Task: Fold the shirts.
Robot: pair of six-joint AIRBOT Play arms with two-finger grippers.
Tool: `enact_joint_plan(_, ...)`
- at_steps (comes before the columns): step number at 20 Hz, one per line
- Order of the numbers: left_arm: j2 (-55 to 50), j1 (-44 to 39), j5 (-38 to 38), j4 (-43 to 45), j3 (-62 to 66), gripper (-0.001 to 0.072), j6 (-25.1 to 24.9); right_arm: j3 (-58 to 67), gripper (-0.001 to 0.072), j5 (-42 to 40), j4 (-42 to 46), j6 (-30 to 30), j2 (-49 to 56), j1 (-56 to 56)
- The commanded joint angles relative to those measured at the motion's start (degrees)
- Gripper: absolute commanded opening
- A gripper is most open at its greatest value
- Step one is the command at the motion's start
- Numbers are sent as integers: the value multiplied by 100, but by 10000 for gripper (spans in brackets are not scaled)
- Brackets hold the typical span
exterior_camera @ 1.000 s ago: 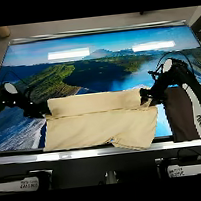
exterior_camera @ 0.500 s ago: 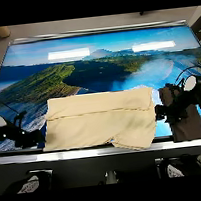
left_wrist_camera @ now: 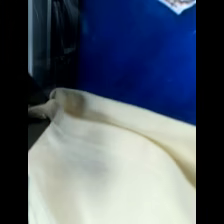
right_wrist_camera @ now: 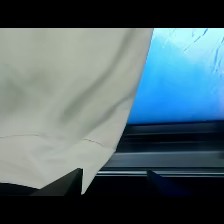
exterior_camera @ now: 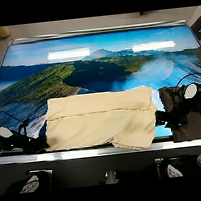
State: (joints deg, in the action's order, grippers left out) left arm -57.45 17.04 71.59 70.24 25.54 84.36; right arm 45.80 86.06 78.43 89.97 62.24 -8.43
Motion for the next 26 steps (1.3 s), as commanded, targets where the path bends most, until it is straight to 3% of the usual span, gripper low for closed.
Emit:
enact_joint_plan(1, 7, 0, -208, -109, -52, 20, 105, -570, 440, 9, -254, -98, -81, 0)
enact_joint_plan(2, 9, 0, -205, -111, -52, 19, 90, -922, 482, -66, -483, -144, -133, 0)
enact_joint_plan(5, 74, 0, -232, -111, -46, 19, 87, -1696, 483, -562, -1360, -286, -236, 2)
enact_joint_plan(9, 186, 0, -223, -125, -35, 19, 90, -2173, 471, -1211, -1545, -323, -236, 0)
enact_joint_plan(10, 210, 2, -223, -125, -35, 19, 90, -2201, 342, -1375, -1547, -286, -234, 0)
enact_joint_plan(11, 245, 2, -223, -127, -28, 19, 90, -2192, 129, -1482, -1552, -214, -236, 0)
enact_joint_plan(12, 299, 2, -221, -133, 7, 19, 55, -2118, 24, -1488, -1565, -192, -236, 0)
enact_joint_plan(16, 822, 2, -55, -433, 894, 17, -168, -693, 23, -756, -1628, -369, -234, 0)
enact_joint_plan(19, 481, -20, -398, -688, 1875, 15, 70, 817, 24, -1552, -1523, -85, 94, 0)
enact_joint_plan(22, -850, -186, -756, -866, 2855, 17, 70, 1926, 24, -2133, -1412, -70, 1287, 0)
enact_joint_plan(26, -2767, -533, -649, -975, 4205, 18, 238, 2741, 25, -2520, -2079, -59, 2688, 2)
